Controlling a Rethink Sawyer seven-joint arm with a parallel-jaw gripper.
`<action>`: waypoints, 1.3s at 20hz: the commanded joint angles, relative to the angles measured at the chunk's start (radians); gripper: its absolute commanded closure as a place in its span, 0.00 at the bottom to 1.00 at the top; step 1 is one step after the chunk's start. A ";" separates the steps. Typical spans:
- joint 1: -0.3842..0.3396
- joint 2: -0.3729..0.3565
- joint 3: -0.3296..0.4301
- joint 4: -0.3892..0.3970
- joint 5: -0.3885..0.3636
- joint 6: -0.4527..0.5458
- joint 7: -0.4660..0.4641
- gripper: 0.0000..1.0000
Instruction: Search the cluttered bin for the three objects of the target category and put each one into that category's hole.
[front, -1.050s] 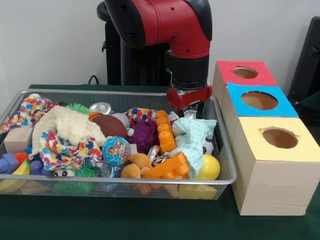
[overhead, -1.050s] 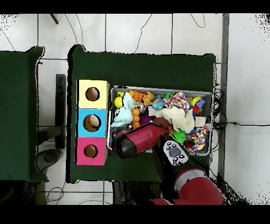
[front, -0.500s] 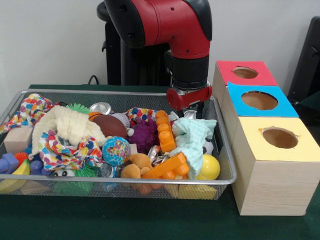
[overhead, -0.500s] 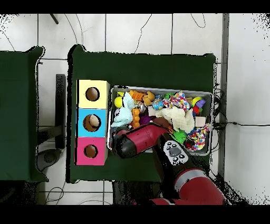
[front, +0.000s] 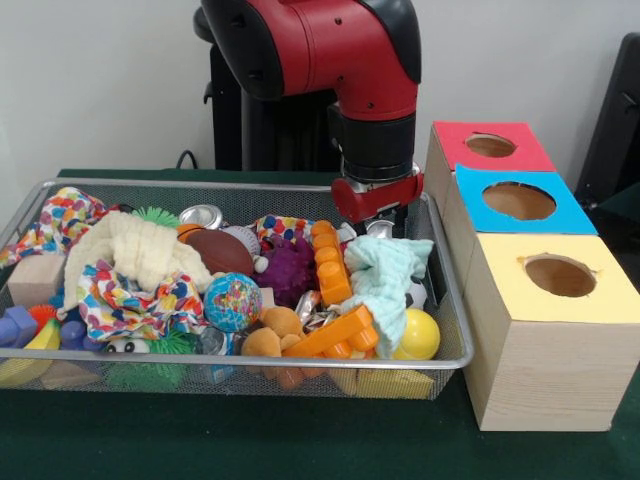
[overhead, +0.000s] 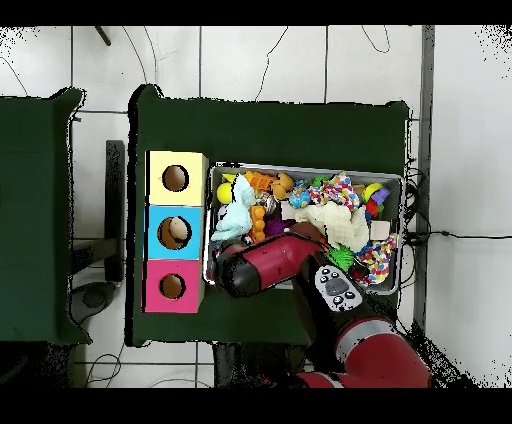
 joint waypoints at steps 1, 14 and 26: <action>-0.006 0.144 0.086 -0.005 0.028 0.092 0.021 1.00; 0.010 0.144 0.066 -0.013 0.035 0.097 0.029 0.00; 0.007 0.143 0.067 -0.009 0.031 0.098 0.023 0.00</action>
